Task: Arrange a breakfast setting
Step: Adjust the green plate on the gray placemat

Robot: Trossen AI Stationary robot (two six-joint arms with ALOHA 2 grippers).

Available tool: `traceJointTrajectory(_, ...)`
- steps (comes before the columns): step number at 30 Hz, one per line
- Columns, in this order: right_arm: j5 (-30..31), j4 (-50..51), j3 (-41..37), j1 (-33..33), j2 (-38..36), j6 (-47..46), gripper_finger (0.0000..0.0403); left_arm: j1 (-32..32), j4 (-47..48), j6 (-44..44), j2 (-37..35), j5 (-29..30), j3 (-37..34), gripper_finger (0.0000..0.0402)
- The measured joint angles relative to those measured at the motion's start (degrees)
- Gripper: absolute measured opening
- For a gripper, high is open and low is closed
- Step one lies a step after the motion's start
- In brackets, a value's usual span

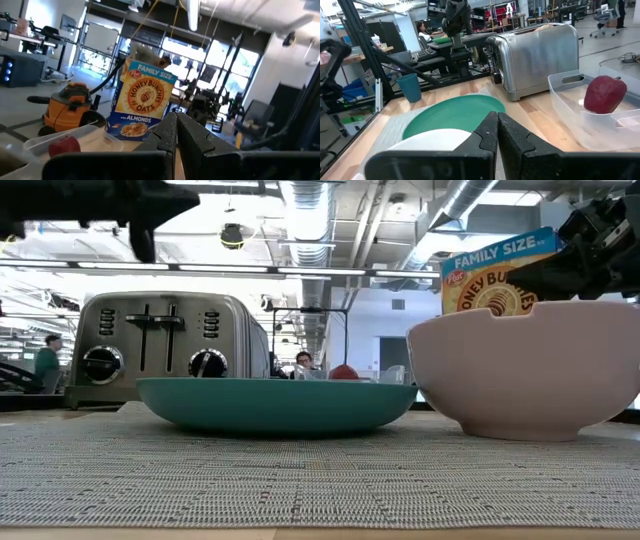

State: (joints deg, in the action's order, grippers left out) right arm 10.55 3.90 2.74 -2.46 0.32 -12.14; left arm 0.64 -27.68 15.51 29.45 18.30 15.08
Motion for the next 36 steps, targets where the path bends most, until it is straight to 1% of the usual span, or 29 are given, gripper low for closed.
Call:
traceJointTrajectory(3,0.0,-0.1,0.0,0.0,0.0,-0.8,0.0039,0.0,0.0,-0.3,4.8,0.0,3.1,0.0000)
traceJointTrajectory(6,0.0,-0.1,0.0,0.0,0.0,-6.7,0.0039,0.0,0.0,-0.3,9.1,-0.1,5.7,0.0000)
traceJointTrajectory(8,0.0,-0.1,0.0,0.0,0.0,-9.0,0.0039,0.0,0.0,-0.2,11.6,0.0,7.3,0.0000)
traceJointTrajectory(12,0.0,-0.2,0.0,0.0,0.0,-10.5,0.0039,0.0,-0.4,0.0,16.0,2.2,10.6,0.0000)
traceJointTrajectory(15,0.0,-0.7,0.0,0.0,0.0,-10.6,0.0039,0.0,-0.4,-0.3,19.1,2.6,12.6,0.0000)
traceJointTrajectory(22,0.0,-5.6,-0.2,0.0,0.0,-10.5,0.0039,0.0,0.0,-6.7,25.6,2.1,15.8,0.0000)
traceJointTrajectory(26,0.1,-6.3,-0.2,0.0,0.0,-10.5,0.0039,0.0,0.6,-9.8,28.0,4.5,17.1,0.0004)
traceJointTrajectory(30,0.1,-6.3,-0.2,0.0,0.0,-10.5,0.0039,-1.2,4.9,-11.8,28.4,6.0,19.2,0.0027)
traceJointTrajectory(36,0.1,-6.5,-0.1,0.0,0.0,-10.5,0.0039,-4.7,15.1,-13.1,28.8,5.5,24.0,0.0096)
